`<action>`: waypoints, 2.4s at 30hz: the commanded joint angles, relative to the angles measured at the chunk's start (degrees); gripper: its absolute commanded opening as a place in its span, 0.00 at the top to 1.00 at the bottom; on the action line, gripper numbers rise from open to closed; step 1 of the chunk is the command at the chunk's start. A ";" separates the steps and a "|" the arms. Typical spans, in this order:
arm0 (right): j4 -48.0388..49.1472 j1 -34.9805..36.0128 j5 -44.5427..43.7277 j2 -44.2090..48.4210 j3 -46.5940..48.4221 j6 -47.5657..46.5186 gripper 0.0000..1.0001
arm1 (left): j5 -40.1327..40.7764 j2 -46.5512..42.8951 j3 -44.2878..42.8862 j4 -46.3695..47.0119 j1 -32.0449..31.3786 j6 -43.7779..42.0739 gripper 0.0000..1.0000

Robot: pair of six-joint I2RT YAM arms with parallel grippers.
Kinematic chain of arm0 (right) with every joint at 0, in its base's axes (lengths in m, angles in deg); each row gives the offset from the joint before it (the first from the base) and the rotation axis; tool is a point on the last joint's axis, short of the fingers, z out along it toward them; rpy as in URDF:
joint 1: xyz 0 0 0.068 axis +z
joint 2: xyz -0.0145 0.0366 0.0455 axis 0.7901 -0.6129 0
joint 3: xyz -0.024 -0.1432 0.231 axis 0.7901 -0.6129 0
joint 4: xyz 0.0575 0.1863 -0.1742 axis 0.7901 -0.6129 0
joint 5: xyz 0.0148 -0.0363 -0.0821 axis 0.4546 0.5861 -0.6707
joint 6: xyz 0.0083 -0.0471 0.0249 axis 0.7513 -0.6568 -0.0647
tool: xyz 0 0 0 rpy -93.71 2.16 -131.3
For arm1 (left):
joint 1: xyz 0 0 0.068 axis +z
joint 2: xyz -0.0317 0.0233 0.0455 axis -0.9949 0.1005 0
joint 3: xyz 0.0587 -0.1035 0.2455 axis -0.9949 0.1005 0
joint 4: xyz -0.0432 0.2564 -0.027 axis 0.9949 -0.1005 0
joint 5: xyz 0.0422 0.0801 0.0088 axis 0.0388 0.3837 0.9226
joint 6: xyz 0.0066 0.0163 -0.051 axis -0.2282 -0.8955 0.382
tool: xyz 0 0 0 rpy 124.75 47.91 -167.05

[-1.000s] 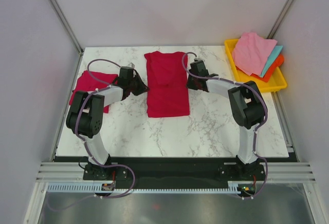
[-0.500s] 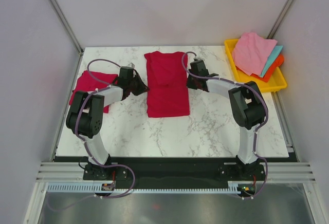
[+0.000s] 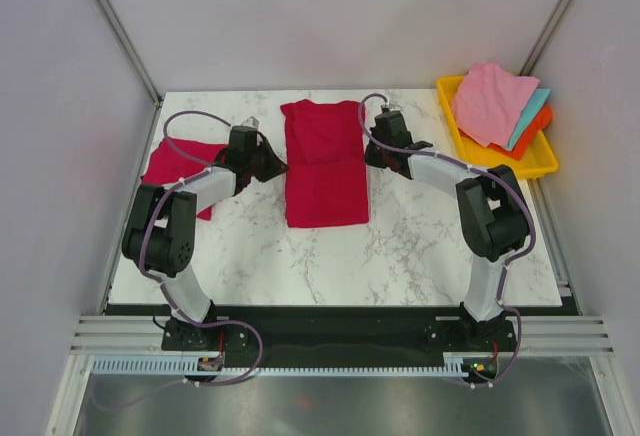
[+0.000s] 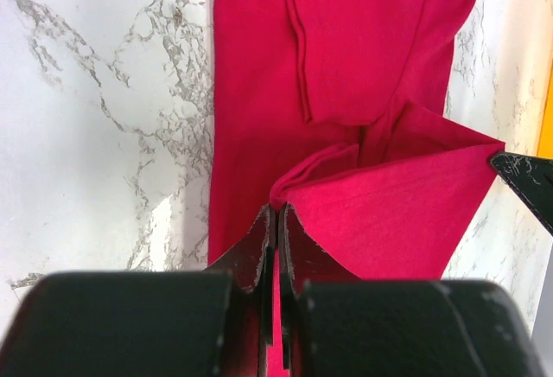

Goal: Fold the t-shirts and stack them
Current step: Fold the tshirt

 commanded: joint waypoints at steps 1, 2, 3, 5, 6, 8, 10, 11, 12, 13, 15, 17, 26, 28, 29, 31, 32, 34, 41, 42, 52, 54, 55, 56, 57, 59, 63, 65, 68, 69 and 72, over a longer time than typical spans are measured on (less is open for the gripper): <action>0.20 -0.17 -0.76 0.97 2.49 -0.74 1.00 | 1.96 -1.48 -1.13 1.09 0.06 -2.57 0.98; -0.06 -0.35 -0.76 0.70 3.37 -0.83 1.00 | 2.04 -1.22 -1.48 1.00 0.15 -2.57 0.98; -0.24 -0.26 -0.67 0.35 3.98 -0.83 1.00 | 2.39 -0.52 -2.18 1.00 0.15 -2.48 0.98; -0.67 -0.26 -0.67 -0.61 5.65 -0.83 1.00 | 2.31 0.36 -3.67 1.26 0.24 -2.39 0.98; -0.85 -0.35 -0.59 -1.05 6.27 -0.74 1.00 | 2.05 1.41 -4.29 1.35 0.24 -2.48 0.98; -1.12 -0.35 -0.76 -2.46 8.02 -0.48 1.00 | 1.96 2.74 -6.05 1.35 0.42 -2.48 0.98; -1.47 -0.61 -0.76 -4.21 9.87 -0.39 1.00 | 1.87 4.14 -7.02 1.35 0.77 -1.70 0.98; -1.82 -0.70 -0.76 -4.74 10.57 -0.30 1.00 | 1.78 4.67 -8.07 1.43 0.94 -1.52 0.98; -1.91 -0.96 -0.67 -5.88 11.10 -0.21 1.00 | 1.35 6.15 -8.77 1.44 1.03 -1.69 0.98; -2.08 -1.14 -0.76 -6.50 12.24 0.05 1.00 | 1.08 6.78 -9.65 1.35 1.21 -1.78 0.98; -2.26 -1.49 -0.85 -8.08 13.04 0.40 1.00 | 0.47 8.53 -11.94 0.91 1.38 -1.34 0.98; -2.26 -1.84 -0.59 -9.22 14.62 0.40 0.99 | 0.02 10.56 -13.60 0.65 2.00 -0.47 0.98; -3.49 -2.37 -0.58 -13.89 19.72 0.40 0.47 | -2.17 15.40 -18.36 -0.41 3.67 0.50 0.50; -3.23 -2.37 -0.15 -12.57 18.24 0.49 0.45 | -1.91 14.35 -16.79 -0.41 3.58 0.86 0.40; -3.05 -2.37 0.20 -11.09 17.45 0.58 0.45 | -1.39 12.86 -15.91 -0.15 3.58 0.86 0.38; -1.83 -2.37 0.73 -8.98 13.77 0.93 0.46 | -0.69 10.66 -13.02 0.21 3.14 0.59 0.36; -1.30 -2.37 0.99 -6.53 12.18 1.19 0.46 | 0.62 9.52 -11.78 0.38 2.97 0.42 0.36; 0.02 -2.37 1.44 -4.06 7.10 1.72 0.47 | 1.25 5.66 -7.58 0.73 2.27 0.42 0.36; 3.80 -0.35 4.43 9.82 -11.46 4.61 0.45 | -1.46 -6.83 6.77 0.83 1.91 4.11 0.44; 3.72 0.00 4.51 11.06 -14.79 4.71 0.45 | -2.08 -8.32 7.56 -2.05 1.91 4.37 0.49; 9.34 4.57 7.85 21.18 -28.27 5.41 0.72 | -6.57 -23.71 24.43 -0.50 -0.37 1.48 0.57; 9.34 5.63 7.15 21.27 -28.09 5.15 0.80 | -8.41 -24.24 25.14 0.91 -0.37 0.25 0.65; 9.78 5.80 6.89 21.18 -28.00 5.06 0.82 | -9.37 -24.33 24.97 1.08 -0.37 0.16 0.66; 10.04 6.41 6.89 20.57 -27.83 4.97 0.84 | -11.04 -24.50 24.97 2.39 -0.37 0.07 0.67; 10.31 6.59 6.97 20.13 -27.30 5.06 0.87 | -10.96 -24.94 25.06 2.92 -0.55 -0.02 0.69; 10.40 6.95 7.50 18.73 -26.60 4.88 0.89 | -11.14 -24.86 24.88 3.98 -0.55 -0.37 0.71; 10.92 7.56 7.94 17.32 -25.02 4.88 0.92 | -11.84 -24.16 24.44 5.91 -1.07 -0.46 0.72; 10.92 7.74 7.59 16.79 -24.84 5.06 0.92 | -11.76 -22.67 24.01 6.44 -1.43 -0.55 0.72; 10.22 7.74 6.89 15.04 -23.96 5.15 0.93 | -12.02 -19.24 22.43 6.53 -1.61 -0.29 0.72; 9.96 7.83 6.71 14.59 -23.35 5.15 0.95 | -12.11 -18.36 21.90 6.45 -1.69 -0.20 0.73; 9.08 7.65 5.31 13.36 -22.47 5.06 0.97 | -12.02 -15.20 20.66 5.92 -1.69 -0.02 0.74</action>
